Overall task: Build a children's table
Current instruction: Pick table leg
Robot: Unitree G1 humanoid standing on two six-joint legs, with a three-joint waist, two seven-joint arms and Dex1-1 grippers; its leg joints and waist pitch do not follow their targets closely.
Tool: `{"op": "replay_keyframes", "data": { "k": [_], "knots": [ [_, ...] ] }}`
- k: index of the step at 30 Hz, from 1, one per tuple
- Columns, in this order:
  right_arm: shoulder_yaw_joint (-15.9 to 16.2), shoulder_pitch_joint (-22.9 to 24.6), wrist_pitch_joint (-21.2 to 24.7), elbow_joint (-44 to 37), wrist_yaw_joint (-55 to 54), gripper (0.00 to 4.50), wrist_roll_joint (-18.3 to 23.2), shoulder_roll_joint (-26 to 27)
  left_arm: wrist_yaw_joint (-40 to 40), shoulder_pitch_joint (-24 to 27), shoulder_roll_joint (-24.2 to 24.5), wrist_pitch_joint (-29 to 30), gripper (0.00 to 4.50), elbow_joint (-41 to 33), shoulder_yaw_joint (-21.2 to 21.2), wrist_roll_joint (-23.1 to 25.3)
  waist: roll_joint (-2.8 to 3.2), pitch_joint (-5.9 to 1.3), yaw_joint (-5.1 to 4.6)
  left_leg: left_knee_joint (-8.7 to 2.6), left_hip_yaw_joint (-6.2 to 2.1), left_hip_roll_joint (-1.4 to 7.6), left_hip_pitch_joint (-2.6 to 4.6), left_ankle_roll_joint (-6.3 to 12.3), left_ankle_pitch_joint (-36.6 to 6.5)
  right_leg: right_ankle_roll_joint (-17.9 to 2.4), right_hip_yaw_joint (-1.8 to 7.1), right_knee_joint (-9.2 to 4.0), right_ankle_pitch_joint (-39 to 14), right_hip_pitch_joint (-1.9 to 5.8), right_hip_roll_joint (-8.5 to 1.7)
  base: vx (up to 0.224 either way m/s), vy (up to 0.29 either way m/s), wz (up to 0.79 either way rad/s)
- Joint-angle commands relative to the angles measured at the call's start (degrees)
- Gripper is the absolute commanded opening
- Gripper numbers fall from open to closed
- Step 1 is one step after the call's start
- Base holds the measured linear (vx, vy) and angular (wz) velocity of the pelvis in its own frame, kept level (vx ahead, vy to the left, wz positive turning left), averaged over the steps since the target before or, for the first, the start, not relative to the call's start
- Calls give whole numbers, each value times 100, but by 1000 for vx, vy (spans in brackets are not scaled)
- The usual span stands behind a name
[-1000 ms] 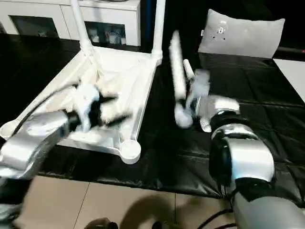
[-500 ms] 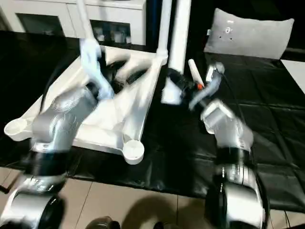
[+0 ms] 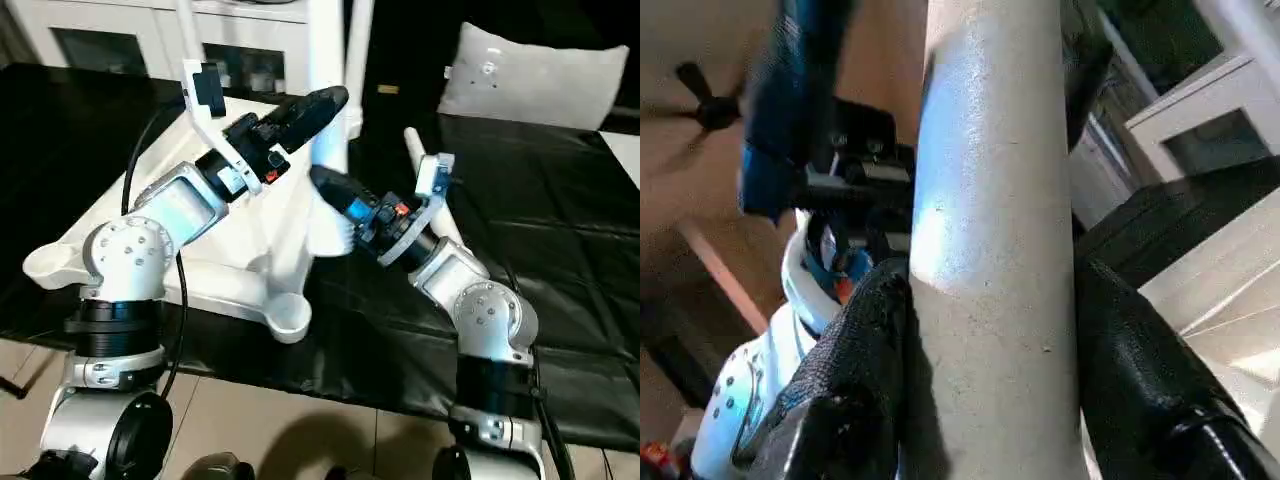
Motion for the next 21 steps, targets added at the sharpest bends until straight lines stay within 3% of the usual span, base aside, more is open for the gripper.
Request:
{"op": "replay_keyframes", "data": {
  "k": [1, 6, 8, 11, 18, 21],
  "knots": [
    [62, 76, 42, -280, 4, 191, 128, -42, -102, -37, 9, 105, 450, -159, -47, -119, 11, -552, 11, -374, -221, 552, 70, 399, -236, 319, 488, -539, -1933, 366, -887, 0, 0, 0],
    [106, 179, 102, -384, 69, 191, 236, -87, -134, -10, -11, 9, 416, -174, -45, -125, -8, -546, 8, -375, -219, 535, 53, 406, -225, 464, 474, -557, -2014, 378, -878, 0, 0, 0],
    [120, 194, 118, -388, 107, 191, 254, -93, -135, 9, -2, 1, 373, -188, -57, -121, -29, -542, 13, -376, -213, 519, 46, 396, -222, 530, 468, -564, -2079, 382, -874, 0, 0, 0],
    [176, 194, 65, -336, 125, 191, 223, -97, -130, 75, 49, -4, 373, -253, -100, -140, -45, -534, 9, -381, -212, 506, 47, 369, -268, 685, 452, -591, -2217, 378, -864, 0, 0, 0],
    [245, 148, -53, -266, 95, 191, 200, -123, -156, 106, 158, -25, 288, -271, -169, -58, -9, -541, 15, -383, -230, 526, 59, 342, -292, 734, 448, -586, -2173, 362, -865, 0, 0, 0],
    [264, 153, -105, -245, 104, 191, 138, -147, -153, 113, 158, -63, 289, -248, -204, -39, 5, -542, 18, -378, -225, 516, 58, 338, -303, 707, 452, -581, -2133, 365, -870, 0, 0, 0]
  ]
}}
